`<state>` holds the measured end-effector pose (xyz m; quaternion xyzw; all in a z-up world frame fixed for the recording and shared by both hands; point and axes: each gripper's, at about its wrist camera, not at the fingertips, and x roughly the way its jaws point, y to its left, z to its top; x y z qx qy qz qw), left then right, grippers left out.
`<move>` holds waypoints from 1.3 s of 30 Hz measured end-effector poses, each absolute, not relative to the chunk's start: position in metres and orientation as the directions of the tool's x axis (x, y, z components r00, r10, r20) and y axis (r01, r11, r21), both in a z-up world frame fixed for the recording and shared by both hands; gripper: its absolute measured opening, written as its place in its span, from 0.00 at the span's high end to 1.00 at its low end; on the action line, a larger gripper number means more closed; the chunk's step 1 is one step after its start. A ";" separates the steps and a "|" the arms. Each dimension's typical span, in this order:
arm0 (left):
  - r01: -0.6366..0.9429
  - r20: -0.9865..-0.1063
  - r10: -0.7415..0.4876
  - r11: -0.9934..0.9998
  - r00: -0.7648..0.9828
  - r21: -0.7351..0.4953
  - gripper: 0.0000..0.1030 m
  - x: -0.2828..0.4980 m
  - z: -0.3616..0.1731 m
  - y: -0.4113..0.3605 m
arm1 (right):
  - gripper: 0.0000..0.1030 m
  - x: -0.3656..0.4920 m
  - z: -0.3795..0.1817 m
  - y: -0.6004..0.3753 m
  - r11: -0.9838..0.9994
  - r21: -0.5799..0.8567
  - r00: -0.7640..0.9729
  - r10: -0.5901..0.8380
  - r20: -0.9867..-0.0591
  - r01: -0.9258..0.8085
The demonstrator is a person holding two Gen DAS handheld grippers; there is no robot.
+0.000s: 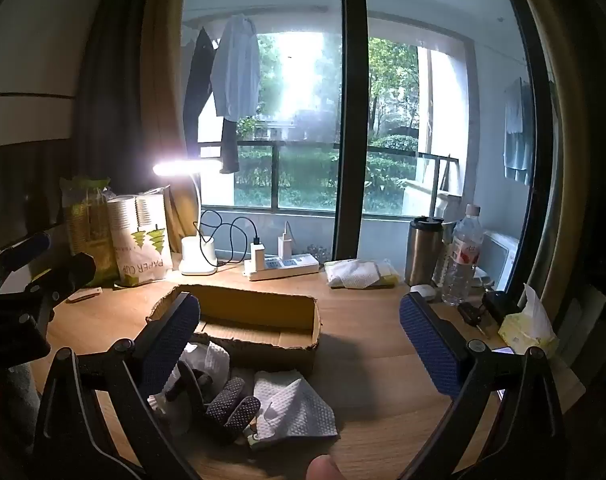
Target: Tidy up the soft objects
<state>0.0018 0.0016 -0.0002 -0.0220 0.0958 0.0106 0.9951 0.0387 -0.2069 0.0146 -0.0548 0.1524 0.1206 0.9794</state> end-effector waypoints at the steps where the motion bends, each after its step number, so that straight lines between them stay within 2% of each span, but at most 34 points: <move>1: -0.029 -0.194 0.019 0.998 0.981 -0.050 0.00 0.003 0.000 0.003 | 0.01 0.038 0.014 -0.207 0.965 -0.070 0.924 0.220 -0.313 -0.253; 9: -0.015 -0.188 -0.004 0.995 0.982 -0.103 0.00 0.001 -0.003 0.010 | 0.01 0.042 0.014 -0.208 0.965 -0.057 0.917 0.223 -0.330 -0.255; 39: -0.023 -0.183 0.003 0.994 0.983 -0.107 0.00 0.000 -0.002 0.010 | 0.01 0.048 0.015 -0.203 0.963 -0.053 0.915 0.232 -0.330 -0.264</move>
